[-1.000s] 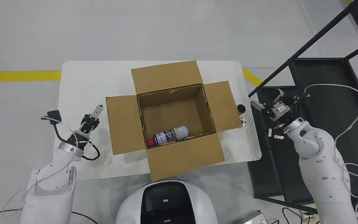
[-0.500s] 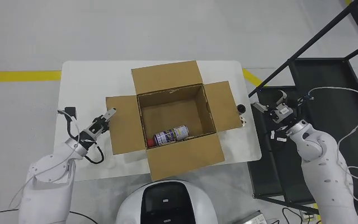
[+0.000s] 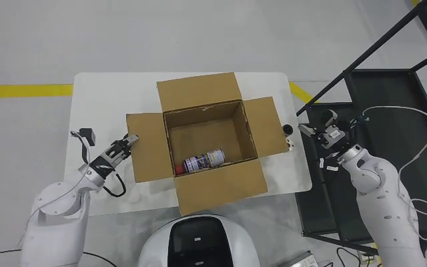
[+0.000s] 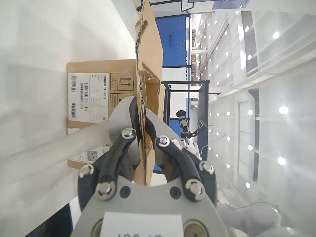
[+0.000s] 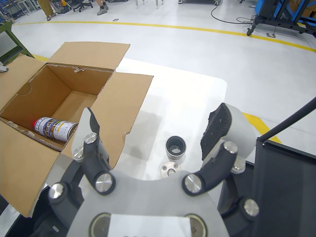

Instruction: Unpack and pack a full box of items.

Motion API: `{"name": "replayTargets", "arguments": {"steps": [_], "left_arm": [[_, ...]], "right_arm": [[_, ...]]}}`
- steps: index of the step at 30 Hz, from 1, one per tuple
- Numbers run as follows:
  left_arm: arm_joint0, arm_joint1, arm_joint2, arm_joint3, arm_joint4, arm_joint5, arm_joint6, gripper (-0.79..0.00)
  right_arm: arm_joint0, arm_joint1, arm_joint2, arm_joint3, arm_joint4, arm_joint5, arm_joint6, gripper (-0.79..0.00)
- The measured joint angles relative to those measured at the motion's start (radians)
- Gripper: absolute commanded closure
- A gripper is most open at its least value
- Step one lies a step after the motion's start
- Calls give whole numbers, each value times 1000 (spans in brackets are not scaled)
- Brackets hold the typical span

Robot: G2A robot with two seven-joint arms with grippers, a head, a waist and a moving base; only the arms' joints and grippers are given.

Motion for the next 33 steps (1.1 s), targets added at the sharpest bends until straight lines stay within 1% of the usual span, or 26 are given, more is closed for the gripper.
{"name": "replayTargets", "arguments": {"steps": [10,11,12,13,18,22,28,31,33], "left_arm": [[10,12,-66,5,-37,-3,35,0],[11,13,-73,6,-44,-1,41,-114],[12,14,-77,6,-44,0,44,-557],[14,15,-81,6,-41,0,46,-785],[20,19,-103,-2,-79,-1,46,-785],[21,20,-123,-4,-103,-12,102,-785],[29,12,-157,-19,-189,-51,249,-785],[41,5,-188,-55,-254,-91,366,-785],[48,1,-199,-81,-283,-106,423,-785]], "right_arm": [[3,-4,-27,-5,-11,1,0,-785],[4,-4,-29,-5,-13,0,2,-785],[4,-4,-32,-5,-14,0,2,-785],[5,-5,-34,-5,-15,0,3,-785],[8,-6,-45,-4,-22,-2,7,-785],[12,-6,-51,-11,-32,-4,17,-785],[18,-7,-70,-31,-60,7,36,-785],[19,-7,-84,-44,-94,18,53,-785],[19,-7,-90,-48,-107,23,60,-785]]}}
